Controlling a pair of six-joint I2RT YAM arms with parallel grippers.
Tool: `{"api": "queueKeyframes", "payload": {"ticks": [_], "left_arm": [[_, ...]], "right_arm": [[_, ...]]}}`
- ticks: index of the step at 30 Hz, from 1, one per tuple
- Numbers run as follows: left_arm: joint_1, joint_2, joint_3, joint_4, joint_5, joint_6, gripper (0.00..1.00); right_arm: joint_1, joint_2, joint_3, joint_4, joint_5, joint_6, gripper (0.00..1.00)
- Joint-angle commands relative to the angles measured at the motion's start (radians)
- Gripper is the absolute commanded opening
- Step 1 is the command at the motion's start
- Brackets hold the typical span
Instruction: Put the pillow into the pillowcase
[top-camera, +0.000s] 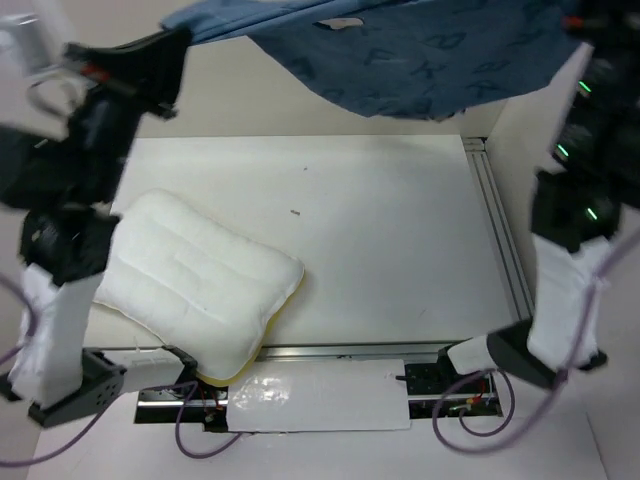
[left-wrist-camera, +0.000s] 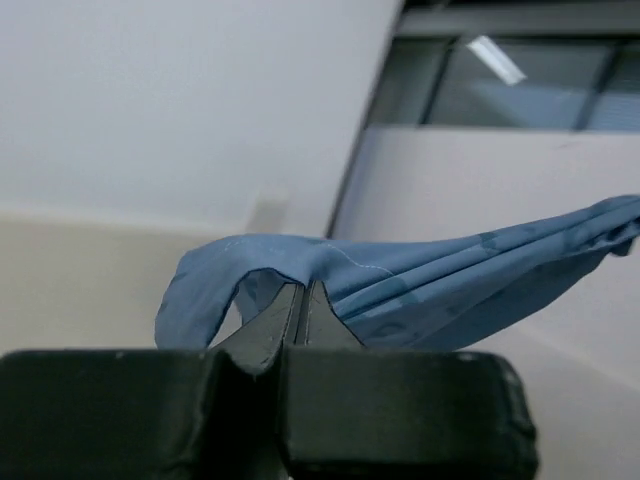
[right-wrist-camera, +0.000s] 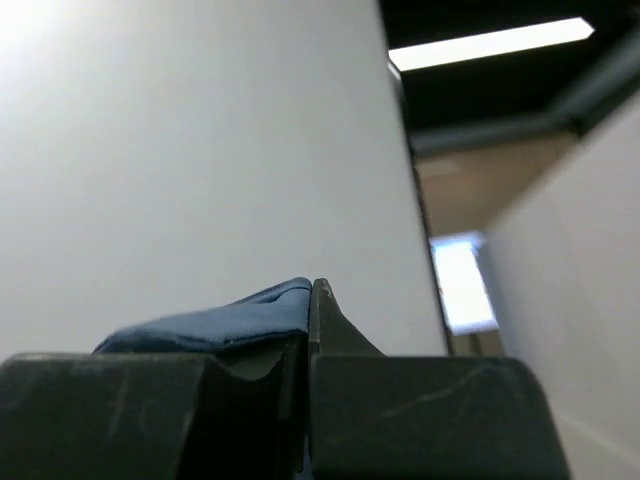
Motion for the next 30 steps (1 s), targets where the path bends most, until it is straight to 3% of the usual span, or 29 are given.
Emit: {"api": "queueKeyframes", "payload": {"ticks": [1, 6, 12, 19, 25, 26, 30], "left_arm": [[0.053, -0.088, -0.024, -0.006, -0.203, 0.091, 0.00], [0.053, -0.131, 0.065, -0.008, -0.171, 0.120, 0.00], [0.053, -0.131, 0.159, 0.013, -0.189, 0.155, 0.00], [0.043, -0.045, 0.246, 0.082, -0.199, 0.203, 0.00], [0.034, 0.248, 0.264, 0.178, -0.283, 0.229, 0.00], [0.034, 0.379, 0.312, 0.178, -0.283, 0.229, 0.00], [0.043, 0.668, 0.467, 0.169, -0.245, 0.158, 0.00]], "right_arm": [[-0.048, -0.192, -0.029, 0.102, 0.049, 0.040, 0.00], [-0.061, -0.323, -0.089, -0.013, -0.074, 0.123, 0.00], [-0.122, -0.348, -0.067, -0.051, -0.137, 0.163, 0.00], [-0.140, -0.225, 0.037, -0.039, 0.134, 0.102, 0.00], [-0.019, -0.034, -0.058, 0.079, 0.417, -0.168, 0.00], [-0.019, 0.060, -0.069, 0.079, 0.481, -0.212, 0.00], [-0.034, 0.367, -0.001, 0.079, 0.642, -0.318, 0.00]]}}
